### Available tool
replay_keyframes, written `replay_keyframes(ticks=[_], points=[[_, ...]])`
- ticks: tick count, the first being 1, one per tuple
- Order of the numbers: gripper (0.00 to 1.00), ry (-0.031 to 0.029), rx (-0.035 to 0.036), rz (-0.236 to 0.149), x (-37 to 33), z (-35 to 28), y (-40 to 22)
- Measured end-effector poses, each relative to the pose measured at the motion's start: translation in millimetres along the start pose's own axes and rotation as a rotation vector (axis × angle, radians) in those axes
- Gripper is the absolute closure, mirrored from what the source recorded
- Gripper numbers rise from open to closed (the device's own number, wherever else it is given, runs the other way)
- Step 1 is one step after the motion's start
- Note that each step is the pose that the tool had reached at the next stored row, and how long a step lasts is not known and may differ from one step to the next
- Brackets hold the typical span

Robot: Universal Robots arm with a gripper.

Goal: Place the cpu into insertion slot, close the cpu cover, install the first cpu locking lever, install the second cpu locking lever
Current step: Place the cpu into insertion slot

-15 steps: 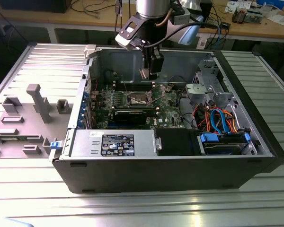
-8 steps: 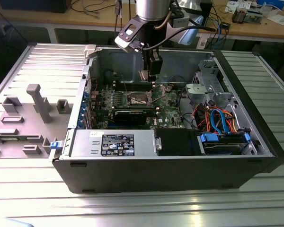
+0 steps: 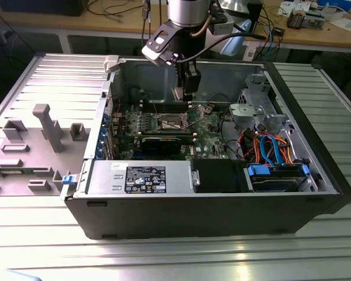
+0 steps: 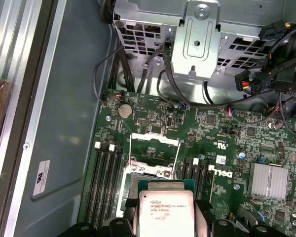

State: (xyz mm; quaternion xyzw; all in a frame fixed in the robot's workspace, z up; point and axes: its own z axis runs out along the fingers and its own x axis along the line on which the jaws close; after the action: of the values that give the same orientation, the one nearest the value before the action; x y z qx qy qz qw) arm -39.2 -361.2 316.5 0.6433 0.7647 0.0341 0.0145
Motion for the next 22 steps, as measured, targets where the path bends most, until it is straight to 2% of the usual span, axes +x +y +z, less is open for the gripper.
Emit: replay_keyframes(ticks=[16, 22], points=[[0.45, 0.0001, -0.0001, 0.000, 0.0, 3.3, -0.7], [0.45, -0.0042, 0.0000, 0.030, 0.4, 11.9, -2.6]])
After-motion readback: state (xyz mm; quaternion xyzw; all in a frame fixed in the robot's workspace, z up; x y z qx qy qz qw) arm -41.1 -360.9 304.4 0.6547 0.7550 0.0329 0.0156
